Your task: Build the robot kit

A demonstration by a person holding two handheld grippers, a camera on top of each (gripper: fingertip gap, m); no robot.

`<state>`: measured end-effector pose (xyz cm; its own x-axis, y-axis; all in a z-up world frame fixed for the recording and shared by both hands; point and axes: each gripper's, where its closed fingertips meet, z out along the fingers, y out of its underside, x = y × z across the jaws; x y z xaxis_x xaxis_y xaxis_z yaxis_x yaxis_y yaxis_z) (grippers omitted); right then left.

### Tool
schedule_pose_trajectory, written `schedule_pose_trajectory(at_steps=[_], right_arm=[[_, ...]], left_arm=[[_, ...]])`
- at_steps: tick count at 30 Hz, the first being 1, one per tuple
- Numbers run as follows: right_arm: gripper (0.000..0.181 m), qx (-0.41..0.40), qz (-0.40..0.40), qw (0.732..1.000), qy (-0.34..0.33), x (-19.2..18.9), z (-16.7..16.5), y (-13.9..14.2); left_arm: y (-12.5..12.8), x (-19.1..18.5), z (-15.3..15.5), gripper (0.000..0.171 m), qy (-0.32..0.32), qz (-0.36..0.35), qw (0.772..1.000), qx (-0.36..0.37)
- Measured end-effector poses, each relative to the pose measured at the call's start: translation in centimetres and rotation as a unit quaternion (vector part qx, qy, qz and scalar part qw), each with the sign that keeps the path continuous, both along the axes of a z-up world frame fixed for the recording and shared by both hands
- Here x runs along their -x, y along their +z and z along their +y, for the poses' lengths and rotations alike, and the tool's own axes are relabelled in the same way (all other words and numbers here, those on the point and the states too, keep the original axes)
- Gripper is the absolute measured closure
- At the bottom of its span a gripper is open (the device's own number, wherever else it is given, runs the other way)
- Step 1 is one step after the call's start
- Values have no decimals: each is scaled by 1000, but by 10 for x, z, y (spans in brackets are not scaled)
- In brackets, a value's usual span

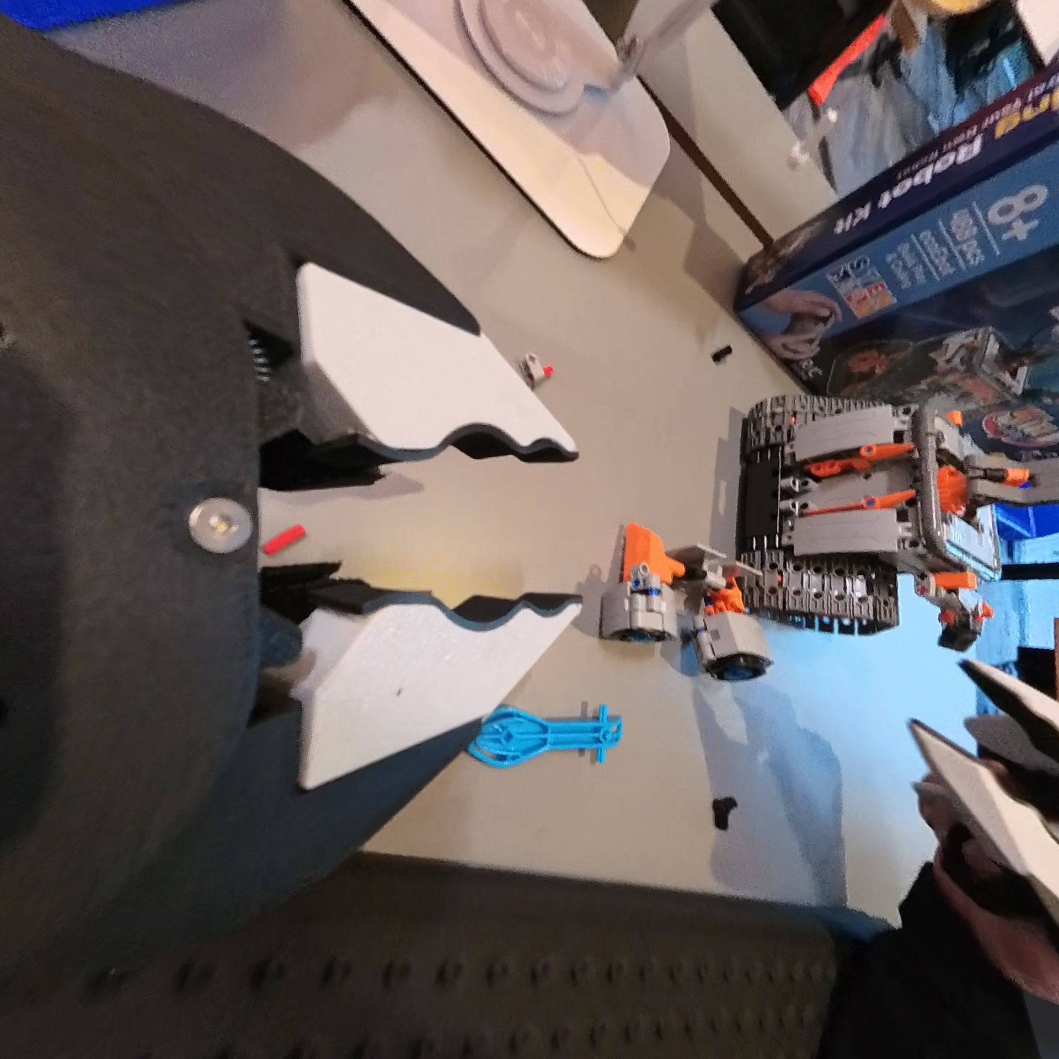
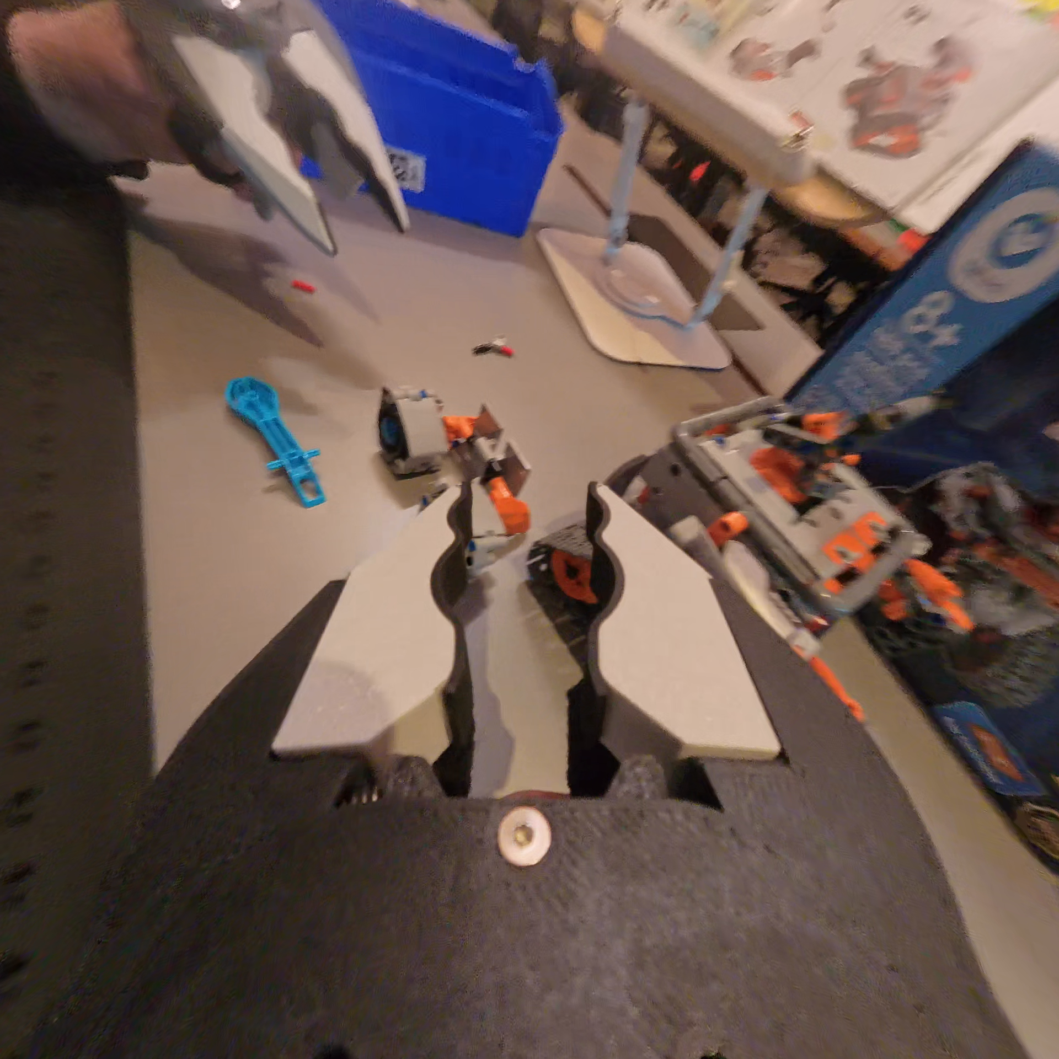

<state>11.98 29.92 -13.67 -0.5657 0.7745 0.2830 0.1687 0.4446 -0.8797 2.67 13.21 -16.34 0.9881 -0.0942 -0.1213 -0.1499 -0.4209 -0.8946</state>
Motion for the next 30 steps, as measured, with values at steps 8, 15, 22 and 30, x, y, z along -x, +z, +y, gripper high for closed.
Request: schedule_pose_trajectory(at_steps=[8,15,22,30], right_arm=[[137,-39,-112,993,6,11,-18,-55],[134,-29,-154,988,-10,19,-17,-77],[141,-52,-165,985,5,19,-25,-88],[146,-32,-156,987,9,20,-26,-82]], left_arm=[[-18,-29,38,120,-66,34,994,80],[-44,-33,70,120,-90,54,985,134],[-61,-32,70,131,-88,53,985,139],[-54,-31,70,131,-85,56,988,115]])
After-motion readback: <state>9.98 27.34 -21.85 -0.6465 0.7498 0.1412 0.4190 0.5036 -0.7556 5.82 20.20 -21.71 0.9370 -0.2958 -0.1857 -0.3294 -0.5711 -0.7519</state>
